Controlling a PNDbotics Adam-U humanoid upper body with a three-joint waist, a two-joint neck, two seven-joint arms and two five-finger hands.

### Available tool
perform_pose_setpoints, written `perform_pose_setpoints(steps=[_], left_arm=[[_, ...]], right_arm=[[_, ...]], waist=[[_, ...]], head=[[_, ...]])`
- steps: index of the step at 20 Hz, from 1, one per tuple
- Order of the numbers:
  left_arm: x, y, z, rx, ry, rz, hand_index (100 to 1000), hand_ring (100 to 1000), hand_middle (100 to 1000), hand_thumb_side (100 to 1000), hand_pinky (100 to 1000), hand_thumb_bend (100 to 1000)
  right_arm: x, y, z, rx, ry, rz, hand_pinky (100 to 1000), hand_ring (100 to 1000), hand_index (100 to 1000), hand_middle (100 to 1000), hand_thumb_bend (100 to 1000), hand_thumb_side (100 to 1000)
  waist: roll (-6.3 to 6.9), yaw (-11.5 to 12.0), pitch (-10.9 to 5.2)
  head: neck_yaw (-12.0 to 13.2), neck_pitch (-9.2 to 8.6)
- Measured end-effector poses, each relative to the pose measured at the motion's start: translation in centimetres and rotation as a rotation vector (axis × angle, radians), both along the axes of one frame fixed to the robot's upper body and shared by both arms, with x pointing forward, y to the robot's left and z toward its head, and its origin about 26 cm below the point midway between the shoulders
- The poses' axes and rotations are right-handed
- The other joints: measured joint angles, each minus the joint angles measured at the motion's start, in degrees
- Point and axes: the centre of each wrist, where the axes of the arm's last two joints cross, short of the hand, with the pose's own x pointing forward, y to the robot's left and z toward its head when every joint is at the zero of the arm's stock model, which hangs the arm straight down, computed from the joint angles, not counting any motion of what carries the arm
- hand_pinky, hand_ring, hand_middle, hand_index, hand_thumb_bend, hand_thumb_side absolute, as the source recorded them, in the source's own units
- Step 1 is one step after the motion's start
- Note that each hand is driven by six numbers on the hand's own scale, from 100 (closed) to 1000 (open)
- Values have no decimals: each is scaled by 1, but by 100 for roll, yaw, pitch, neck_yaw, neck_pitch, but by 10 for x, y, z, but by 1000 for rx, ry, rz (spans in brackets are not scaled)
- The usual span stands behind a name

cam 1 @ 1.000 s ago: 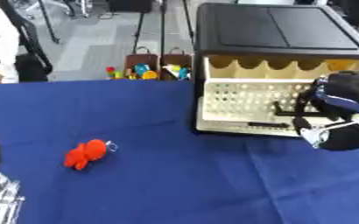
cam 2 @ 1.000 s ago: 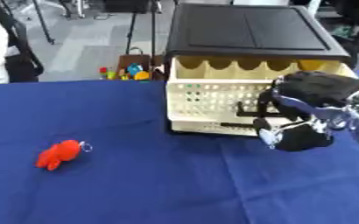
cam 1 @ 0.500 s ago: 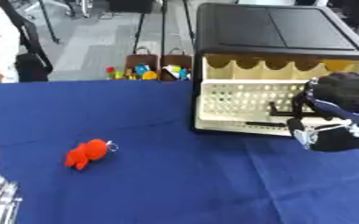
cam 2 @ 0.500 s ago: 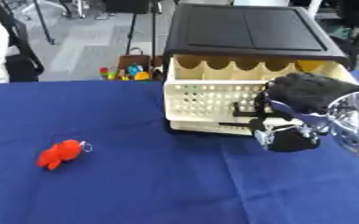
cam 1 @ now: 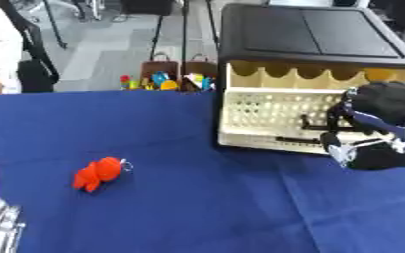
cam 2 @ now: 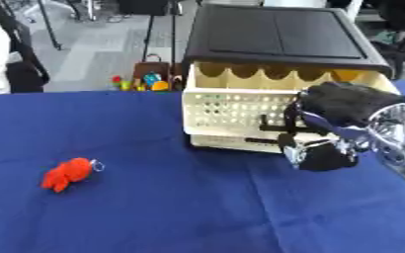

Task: Pick up objects from table and place into drawer.

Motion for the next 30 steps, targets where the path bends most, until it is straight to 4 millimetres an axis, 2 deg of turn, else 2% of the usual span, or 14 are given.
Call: perform_pose_setpoints(steps=[13, 20, 30], left_arm=[[0, 0, 0, 0, 0, 0, 860, 713, 690, 815, 532, 536], [0, 0, 0, -2, 1, -2, 860, 713, 689, 817, 531, 528], [0, -1, 0, -6, 0, -9, 861, 714, 689, 818, 531, 525]], right_arm=[[0, -4, -10, -11, -69, 61, 100, 230, 537, 224, 100, 457], [1, -4, -17, -78, -161, 88, 100, 234, 513, 229, 160, 445], [1, 2, -25, -143, -290, 114, 100, 223, 469, 214, 100, 431]], waist=[[0, -15, 0], [2, -14, 1], [1, -16, 4]], head=[[52, 0], [82, -1], [87, -5]])
